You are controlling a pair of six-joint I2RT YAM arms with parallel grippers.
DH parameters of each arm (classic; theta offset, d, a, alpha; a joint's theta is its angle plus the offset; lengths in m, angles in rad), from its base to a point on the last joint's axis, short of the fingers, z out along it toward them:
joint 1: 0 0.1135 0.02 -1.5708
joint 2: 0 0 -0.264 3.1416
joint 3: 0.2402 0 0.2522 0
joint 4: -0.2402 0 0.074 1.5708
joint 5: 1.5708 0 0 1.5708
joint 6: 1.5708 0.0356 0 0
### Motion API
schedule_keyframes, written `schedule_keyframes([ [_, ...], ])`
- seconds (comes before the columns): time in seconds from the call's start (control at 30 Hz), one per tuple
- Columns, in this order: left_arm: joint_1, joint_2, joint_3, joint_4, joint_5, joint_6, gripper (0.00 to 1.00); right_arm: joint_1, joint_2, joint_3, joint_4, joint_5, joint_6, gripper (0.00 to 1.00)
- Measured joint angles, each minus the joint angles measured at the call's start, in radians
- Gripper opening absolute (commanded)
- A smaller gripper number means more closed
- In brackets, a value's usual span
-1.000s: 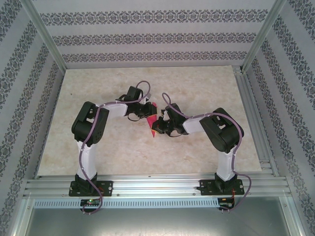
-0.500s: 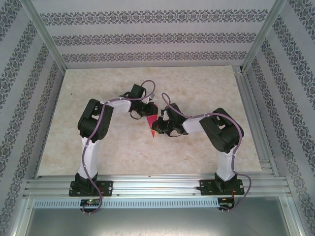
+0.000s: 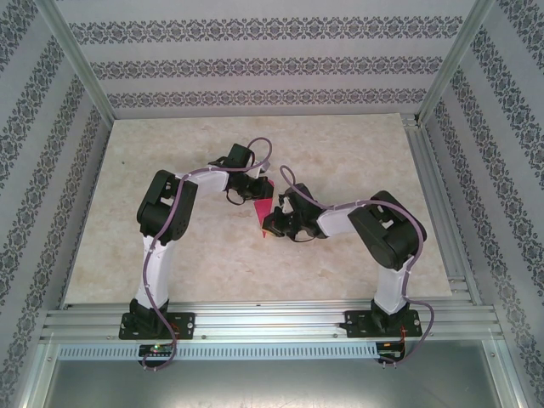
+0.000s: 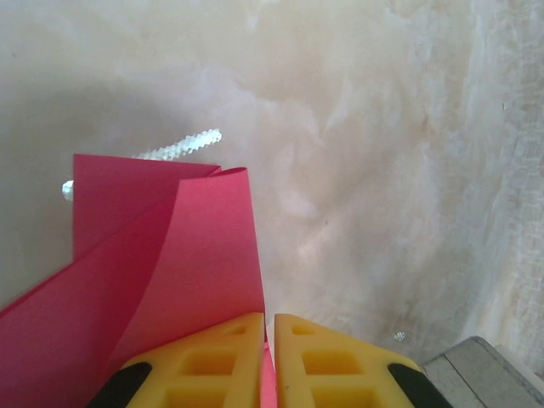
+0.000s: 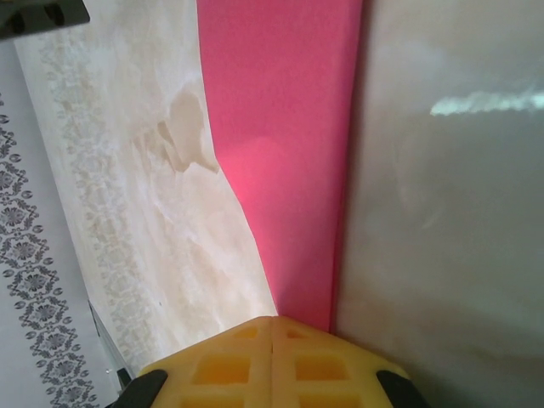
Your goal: Fold a paper plane with a square sheet of paper (pick it up from the middle)
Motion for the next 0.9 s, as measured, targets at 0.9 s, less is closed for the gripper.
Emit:
schedule_keyframes([
  [0.9, 0.0, 0.0, 0.001, 0.005, 0.004, 0.011, 0.15, -0.087, 0.048, 0.138, -0.051, 0.07, -0.045, 0.02],
])
